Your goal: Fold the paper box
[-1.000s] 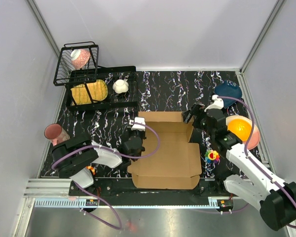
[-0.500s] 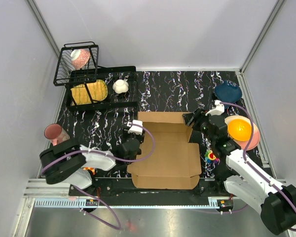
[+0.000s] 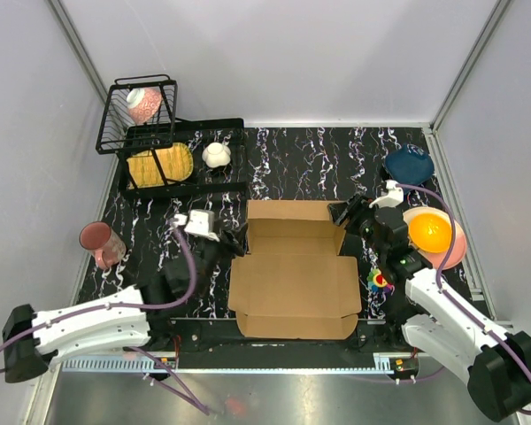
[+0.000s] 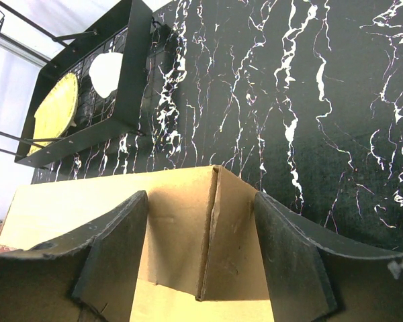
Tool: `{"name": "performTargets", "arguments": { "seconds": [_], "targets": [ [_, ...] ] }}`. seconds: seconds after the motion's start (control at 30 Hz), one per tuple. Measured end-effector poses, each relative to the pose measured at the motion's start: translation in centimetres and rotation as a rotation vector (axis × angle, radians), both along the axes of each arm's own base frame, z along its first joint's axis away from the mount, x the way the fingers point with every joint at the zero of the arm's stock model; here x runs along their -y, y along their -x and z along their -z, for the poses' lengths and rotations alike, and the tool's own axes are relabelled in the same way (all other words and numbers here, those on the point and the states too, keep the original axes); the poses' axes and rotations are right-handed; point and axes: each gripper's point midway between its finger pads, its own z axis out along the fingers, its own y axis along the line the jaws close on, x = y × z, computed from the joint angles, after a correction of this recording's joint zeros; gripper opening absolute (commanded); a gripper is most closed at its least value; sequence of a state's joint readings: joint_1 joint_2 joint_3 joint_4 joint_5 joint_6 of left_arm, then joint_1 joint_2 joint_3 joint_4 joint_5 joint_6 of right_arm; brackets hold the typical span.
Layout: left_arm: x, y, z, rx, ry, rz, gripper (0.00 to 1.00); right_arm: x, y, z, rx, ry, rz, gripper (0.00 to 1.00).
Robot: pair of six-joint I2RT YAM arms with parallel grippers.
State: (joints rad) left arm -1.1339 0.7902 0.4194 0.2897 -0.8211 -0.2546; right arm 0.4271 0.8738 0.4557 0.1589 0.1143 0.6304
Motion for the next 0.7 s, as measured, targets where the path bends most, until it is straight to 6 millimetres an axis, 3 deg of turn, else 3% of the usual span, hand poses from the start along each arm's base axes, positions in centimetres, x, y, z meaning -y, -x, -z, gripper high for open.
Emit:
{"name": "performTargets", "arguments": {
  "seconds": [0.07, 0.13, 0.23, 0.37, 0.43, 0.53, 0.7],
  "targets": [
    [-0.4, 0.8, -2.3, 0.030, 0.101, 0.036, 0.88, 0.0, 0.0, 0.0, 0.000, 0.000, 0.000, 0.70],
    [-0.8, 1.3, -4.5, 0.059, 0.211, 0.058, 0.89, 0.0, 0.0, 0.0, -0.001, 0.000, 0.000, 0.70],
    [-0.8, 0.6, -5.5, 0.054, 0.288, 0.068, 0.89, 0.0, 0.0, 0.0, -0.001, 0.001, 0.000, 0.70],
    [0.0, -3.1, -3.8, -0.053, 0.305, 0.064, 0.84, 0.0, 0.0, 0.0, -0.001, 0.000, 0.000, 0.70],
    [0.6, -4.9, -1.6, -0.137, 0.329, 0.084, 0.80, 0.0, 0.0, 0.1, -0.002, 0.001, 0.000, 0.69],
    [1.5, -5.9, 0.9, -0.243, 0.360, 0.129, 0.77, 0.0, -0.1, 0.1, -0.003, 0.001, 0.000, 0.69],
    [3.7, -5.9, 2.2, -0.333, 0.374, 0.220, 0.65, 0.0, -0.1, 0.2, -0.004, 0.002, -0.001, 0.69]
  ]
}}
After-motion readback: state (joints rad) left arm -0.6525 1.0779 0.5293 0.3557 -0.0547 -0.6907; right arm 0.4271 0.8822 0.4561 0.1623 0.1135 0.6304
